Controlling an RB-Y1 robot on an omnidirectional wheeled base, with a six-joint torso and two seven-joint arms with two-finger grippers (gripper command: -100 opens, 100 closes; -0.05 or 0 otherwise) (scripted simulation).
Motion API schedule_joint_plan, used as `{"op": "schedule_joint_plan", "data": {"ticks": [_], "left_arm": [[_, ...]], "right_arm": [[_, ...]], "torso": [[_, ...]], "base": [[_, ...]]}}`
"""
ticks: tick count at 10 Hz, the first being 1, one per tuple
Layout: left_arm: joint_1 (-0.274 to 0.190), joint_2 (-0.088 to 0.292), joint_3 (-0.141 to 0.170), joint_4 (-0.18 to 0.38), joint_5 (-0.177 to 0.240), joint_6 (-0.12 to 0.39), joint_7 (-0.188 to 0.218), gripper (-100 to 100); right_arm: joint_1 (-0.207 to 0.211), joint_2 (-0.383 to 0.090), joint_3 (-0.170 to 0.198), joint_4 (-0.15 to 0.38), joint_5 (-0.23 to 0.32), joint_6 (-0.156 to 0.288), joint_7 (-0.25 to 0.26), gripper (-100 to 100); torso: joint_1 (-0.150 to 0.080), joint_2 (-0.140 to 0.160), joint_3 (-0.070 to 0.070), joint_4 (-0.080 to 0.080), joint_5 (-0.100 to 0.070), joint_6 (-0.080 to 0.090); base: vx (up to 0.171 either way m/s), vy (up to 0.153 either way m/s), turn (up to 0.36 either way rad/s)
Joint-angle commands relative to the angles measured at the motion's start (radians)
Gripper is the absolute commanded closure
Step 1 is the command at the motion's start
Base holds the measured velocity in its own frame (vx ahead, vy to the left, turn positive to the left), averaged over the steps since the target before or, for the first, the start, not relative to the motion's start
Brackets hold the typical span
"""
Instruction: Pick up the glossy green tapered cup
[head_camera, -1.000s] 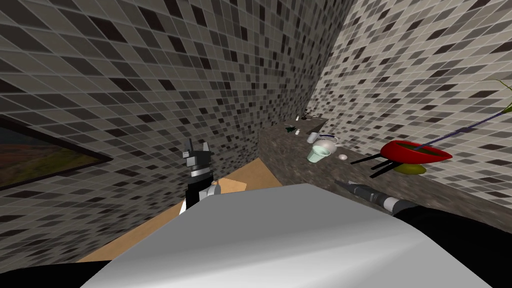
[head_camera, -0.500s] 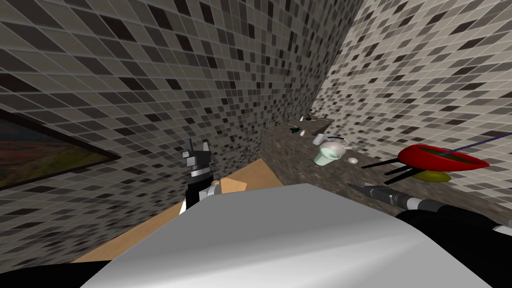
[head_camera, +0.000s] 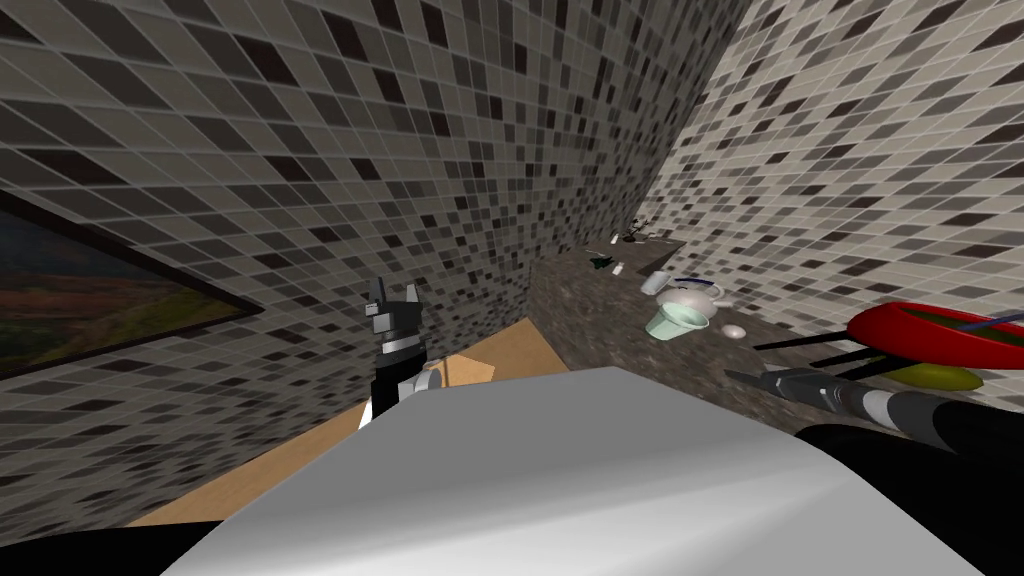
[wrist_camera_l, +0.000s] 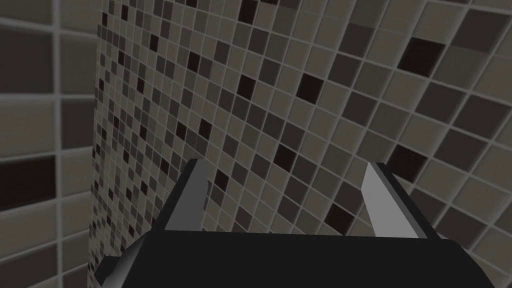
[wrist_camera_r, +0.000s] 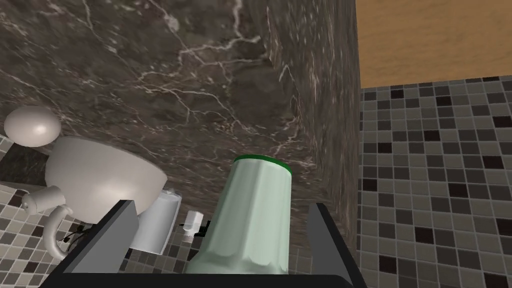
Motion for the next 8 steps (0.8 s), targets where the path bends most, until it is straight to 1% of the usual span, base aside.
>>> {"op": "schedule_joint_plan", "data": {"ticks": [1,3,4,5,6,7,8], "left_arm": [[0.000,0.000,0.000,0.000,0.000,0.000,0.000,0],[0.000,0.000,0.000,0.000,0.000,0.000,0.000,0],[0.000,0.000,0.000,0.000,0.000,0.000,0.000,0],[0.000,0.000,0.000,0.000,0.000,0.000,0.000,0],[0.000,0.000,0.000,0.000,0.000,0.000,0.000,0],[0.000,0.000,0.000,0.000,0.000,0.000,0.000,0],[0.000,0.000,0.000,0.000,0.000,0.000,0.000,0]], "right_arm": [[0.011,-0.041,-0.003,0.015,0.006,0.007,0.007,-100],[0.060,-0.109,-0.026,0.073,0.020,0.006,0.020,-100],[0.060,-0.126,-0.026,0.073,0.020,0.006,0.020,-100],[0.083,-0.165,-0.036,0.098,0.027,0.005,0.027,-100],[0.105,-0.195,-0.044,0.121,0.034,0.004,0.032,-100],[0.105,-0.203,-0.044,0.121,0.034,0.004,0.032,-100],[0.127,-0.238,-0.050,0.140,0.041,0.002,0.038,-100]], "torso": [[0.000,0.000,0.000,0.000,0.000,0.000],[-0.001,0.001,0.001,0.000,0.000,0.000],[0.001,0.000,0.000,0.000,0.000,0.000],[-0.001,0.001,0.001,0.000,0.000,0.001],[-0.001,0.002,0.001,0.000,0.000,0.000],[0.000,0.001,0.001,0.000,0.000,0.000],[-0.001,0.002,0.001,0.000,0.000,0.001]], "base": [[0.058,0.070,0.049],[0.056,0.089,0.107],[0.043,0.065,0.045],[0.037,0.057,0.062],[0.053,0.082,0.122],[0.038,0.066,0.048],[0.036,0.068,0.055]]}}
